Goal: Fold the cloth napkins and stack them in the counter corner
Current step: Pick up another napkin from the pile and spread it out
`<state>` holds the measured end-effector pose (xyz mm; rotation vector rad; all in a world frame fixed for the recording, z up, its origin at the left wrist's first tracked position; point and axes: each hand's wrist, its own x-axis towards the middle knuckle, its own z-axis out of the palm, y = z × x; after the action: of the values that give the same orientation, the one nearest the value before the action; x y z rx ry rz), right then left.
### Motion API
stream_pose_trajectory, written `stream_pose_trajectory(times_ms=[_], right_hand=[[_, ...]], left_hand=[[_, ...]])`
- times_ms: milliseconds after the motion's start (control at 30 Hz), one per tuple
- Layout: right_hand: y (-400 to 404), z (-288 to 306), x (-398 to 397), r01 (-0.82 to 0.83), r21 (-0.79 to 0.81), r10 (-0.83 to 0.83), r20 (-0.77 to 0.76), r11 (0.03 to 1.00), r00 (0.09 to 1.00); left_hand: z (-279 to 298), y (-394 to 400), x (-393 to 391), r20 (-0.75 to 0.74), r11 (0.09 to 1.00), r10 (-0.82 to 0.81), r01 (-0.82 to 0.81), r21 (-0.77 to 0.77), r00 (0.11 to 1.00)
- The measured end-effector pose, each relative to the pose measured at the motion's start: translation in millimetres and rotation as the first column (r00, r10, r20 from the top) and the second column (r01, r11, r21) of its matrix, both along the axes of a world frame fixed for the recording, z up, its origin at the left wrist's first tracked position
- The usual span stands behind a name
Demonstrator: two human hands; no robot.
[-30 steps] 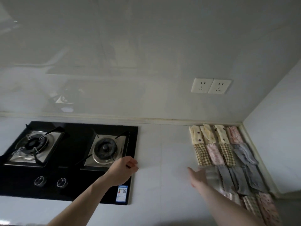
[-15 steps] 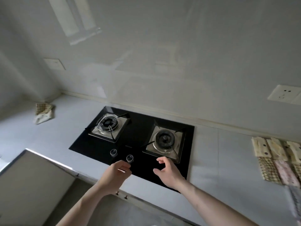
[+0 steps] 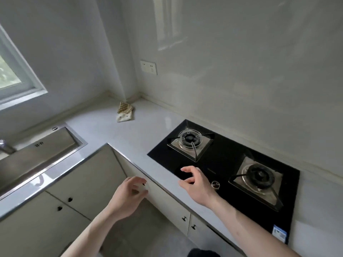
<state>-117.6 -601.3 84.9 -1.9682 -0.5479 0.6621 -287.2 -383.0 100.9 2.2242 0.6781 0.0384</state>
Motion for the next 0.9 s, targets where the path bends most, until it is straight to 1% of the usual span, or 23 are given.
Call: stream_pose_trajectory(times_ms=[133,367,467,700,800,900], right_hand=[[52.4,11.6,4.7,-0.095,-0.005,0.095,0.031,0.995,0.995],[157.0,8.3,31.5,-0.195,0.001,0.195,0.032,0.981,0.98],[204.2,2.5,46.9,-0.215,0.005,0.215,0.004,0.977,0.977],[309.9,0.3,106.2,-0.252,0.017,0.252,0.018,0.968,0.968],[347.2,0.9,132.5,-0.26,0.008,0.26,0.025,0.965,0.965],[371.2,3.5,148.7,-0.273,0.01,0.272,0.012,0.962,0.962]], left_hand=[[-3.2,41.3,-7.9,0.047,0.998,0.069,-0.068,-0.019,0.997],[-17.8,125.4,-6.1,0.046,0.991,0.129,-0.131,0.032,0.991],[-20.8,167.1,2.3,0.043,0.984,0.17,-0.171,0.041,0.985],[-16.2,270.8,49.7,0.044,0.974,0.219,-0.221,0.05,0.975],[-16.3,302.4,70.1,0.049,0.97,0.237,-0.239,0.042,0.97],[-20.3,326.8,86.6,0.023,0.971,0.239,-0.239,0.02,0.971]])
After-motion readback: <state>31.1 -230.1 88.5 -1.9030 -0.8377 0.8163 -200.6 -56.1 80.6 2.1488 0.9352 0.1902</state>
